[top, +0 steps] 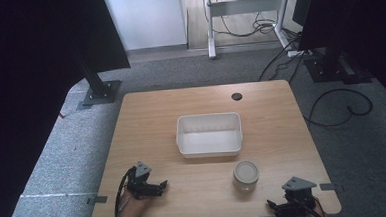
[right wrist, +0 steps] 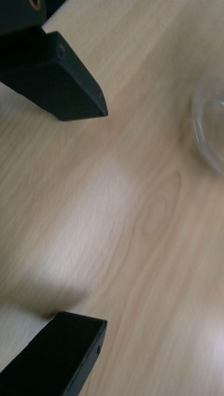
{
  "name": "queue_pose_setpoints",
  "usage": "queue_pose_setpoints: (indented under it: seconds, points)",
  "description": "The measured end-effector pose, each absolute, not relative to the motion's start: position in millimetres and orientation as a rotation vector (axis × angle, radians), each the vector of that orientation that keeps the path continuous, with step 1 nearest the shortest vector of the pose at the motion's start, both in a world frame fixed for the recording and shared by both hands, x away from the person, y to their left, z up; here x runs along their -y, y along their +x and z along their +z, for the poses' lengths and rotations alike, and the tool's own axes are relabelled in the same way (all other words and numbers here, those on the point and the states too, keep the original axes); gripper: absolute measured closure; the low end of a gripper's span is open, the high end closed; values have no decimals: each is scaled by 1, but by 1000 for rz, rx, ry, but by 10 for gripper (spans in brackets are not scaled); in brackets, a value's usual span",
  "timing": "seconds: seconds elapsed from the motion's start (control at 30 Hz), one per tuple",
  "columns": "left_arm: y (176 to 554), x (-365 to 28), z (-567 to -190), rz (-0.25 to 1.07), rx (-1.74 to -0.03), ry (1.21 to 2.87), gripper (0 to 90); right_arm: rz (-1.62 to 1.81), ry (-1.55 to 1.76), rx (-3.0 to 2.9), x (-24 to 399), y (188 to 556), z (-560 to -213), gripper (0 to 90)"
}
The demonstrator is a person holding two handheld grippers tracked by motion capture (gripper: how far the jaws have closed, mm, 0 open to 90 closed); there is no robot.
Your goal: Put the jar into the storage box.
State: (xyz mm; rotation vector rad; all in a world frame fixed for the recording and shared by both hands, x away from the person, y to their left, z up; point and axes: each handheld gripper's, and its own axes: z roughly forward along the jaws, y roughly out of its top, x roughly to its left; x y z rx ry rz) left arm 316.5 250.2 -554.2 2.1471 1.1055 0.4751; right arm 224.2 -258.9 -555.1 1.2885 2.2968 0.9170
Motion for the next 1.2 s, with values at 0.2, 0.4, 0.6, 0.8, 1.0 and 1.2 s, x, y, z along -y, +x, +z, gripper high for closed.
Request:
queue_pose_setpoints:
  seconds: [0.2, 0.4, 0.6, 0.8, 1.0, 1.2]
  points:
    - [316, -250, -554, 475, -1106, 2147, 0, 896, 1311, -2268, 265, 222, -556, 30]
    - [316, -250, -554, 475, -1105, 2147, 0, 892, 1305, -2268, 264, 222, -556, 22]
    - [316, -250, -554, 475, -1105, 2147, 0, 883, 1310, -2270, 264, 223, -557, 0]
    - [316, -250, -554, 475, -1105, 2147, 0, 879, 1308, -2273, 263, 223, -557, 0]
    - [316, -250, -554, 475, -1106, 2147, 0, 879, 1298, -2283, 263, 222, -556, 0]
    - [316, -250, -554, 475, -1105, 2147, 0, 907, 1303, -2279, 264, 221, -555, 0]
